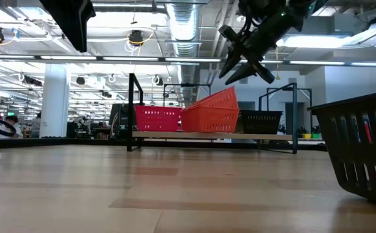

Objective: Stack baskets on shelf by color
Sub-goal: Stack the left orange bin into the orange bin on the shelf, then adjust the bin on the shelf

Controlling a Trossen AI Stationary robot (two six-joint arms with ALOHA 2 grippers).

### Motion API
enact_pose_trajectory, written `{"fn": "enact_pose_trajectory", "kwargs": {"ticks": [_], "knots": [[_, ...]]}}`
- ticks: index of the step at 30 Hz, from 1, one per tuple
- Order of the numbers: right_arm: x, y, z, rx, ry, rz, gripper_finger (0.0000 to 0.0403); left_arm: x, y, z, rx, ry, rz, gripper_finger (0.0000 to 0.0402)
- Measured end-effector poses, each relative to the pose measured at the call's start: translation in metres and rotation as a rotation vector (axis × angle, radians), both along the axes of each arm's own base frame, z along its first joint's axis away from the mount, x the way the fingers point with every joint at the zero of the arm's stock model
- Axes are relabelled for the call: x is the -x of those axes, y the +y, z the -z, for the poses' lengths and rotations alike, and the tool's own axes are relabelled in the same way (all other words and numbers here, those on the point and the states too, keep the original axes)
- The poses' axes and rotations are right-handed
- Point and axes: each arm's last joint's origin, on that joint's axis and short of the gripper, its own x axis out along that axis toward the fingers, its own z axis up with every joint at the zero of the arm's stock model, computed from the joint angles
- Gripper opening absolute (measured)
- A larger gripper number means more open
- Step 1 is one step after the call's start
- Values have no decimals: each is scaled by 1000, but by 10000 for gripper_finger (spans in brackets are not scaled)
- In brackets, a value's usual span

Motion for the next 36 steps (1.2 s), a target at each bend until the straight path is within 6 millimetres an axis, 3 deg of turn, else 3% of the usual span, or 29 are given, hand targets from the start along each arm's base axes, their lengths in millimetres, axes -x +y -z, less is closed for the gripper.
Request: {"fn": "enact_pose_trajectory", "kwargs": {"ticks": [19,23,29,36], "knots": [[-24,-1,48,-43,153,30,128,-3,-1,0,10,-30,6,141],[-25,1,42,-29,112,21,122,-3,-1,0,11,-30,7,141],[-25,16,12,48,17,-54,98,-3,-1,0,10,-30,7,141],[-34,58,0,121,76,-254,10,-3,-1,0,7,-28,19,141]]}}
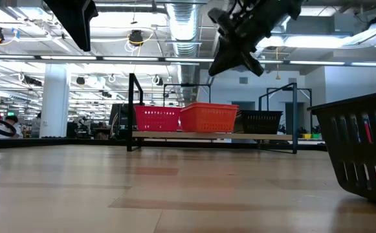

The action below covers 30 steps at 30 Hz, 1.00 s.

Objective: Stack baskets on shelf by color
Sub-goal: Adjust the bin on the shelf

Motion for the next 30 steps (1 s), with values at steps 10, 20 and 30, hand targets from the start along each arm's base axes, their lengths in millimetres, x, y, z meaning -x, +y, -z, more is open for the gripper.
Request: {"fn": "enact_pose_trajectory", "kwargs": {"ticks": [10,20,30], "knots": [[-1,39,3,40,42,-40,3,0,0,0,-6,2,11,141],[-1,41,21,90,160,59,1,0,0,0,-6,2,11,141],[-37,44,63,79,241,12,1,-1,0,0,1,-5,12,141]]}}
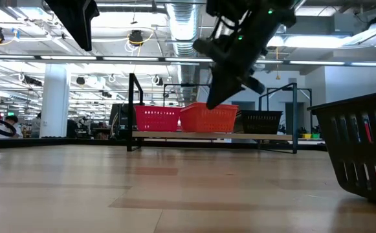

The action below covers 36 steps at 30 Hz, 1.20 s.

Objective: Stack baskets on shelf by color
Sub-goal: Adjust the bin on the shelf

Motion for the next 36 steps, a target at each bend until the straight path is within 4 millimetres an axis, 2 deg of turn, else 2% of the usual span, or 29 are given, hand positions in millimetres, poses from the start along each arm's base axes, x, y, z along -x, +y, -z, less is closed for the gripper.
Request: {"fn": "enact_pose_trajectory", "kwargs": {"ticks": [4,9,11,15,23,33,36], "knots": [[-12,-5,7,23,32,-13,1,0,0,0,3,0,-5,141],[-23,-13,2,52,0,-20,0,0,0,0,3,0,-7,141],[-22,-17,4,62,32,-21,0,0,0,0,3,0,-7,141],[-25,-26,-5,91,-7,0,0,0,0,0,2,1,-8,141],[-25,-39,-4,112,-4,17,0,0,0,0,2,3,-6,141],[-36,-43,-16,140,-171,18,0,0,0,0,0,3,-4,141],[-33,-41,-23,144,-177,10,0,0,0,0,0,3,-3,141]]}}
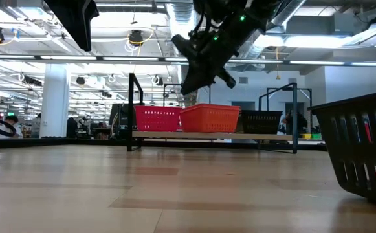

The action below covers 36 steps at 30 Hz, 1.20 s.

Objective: Stack baskets on shelf by color
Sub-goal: Adjust the bin on the shelf

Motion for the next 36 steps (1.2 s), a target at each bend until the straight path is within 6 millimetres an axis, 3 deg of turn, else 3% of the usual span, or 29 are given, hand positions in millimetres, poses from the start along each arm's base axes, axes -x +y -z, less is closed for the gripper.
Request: {"fn": "enact_pose_trajectory", "kwargs": {"ticks": [8,12,26,36], "knots": [[21,-8,-10,43,123,86,0,0,0,0,-1,-2,3,141],[27,-14,-5,35,200,101,0,-1,0,0,-3,-7,9,141],[28,-14,0,41,235,107,0,-1,0,0,-4,-8,7,141],[19,-8,18,16,248,128,0,-1,0,0,-2,-10,2,141]]}}
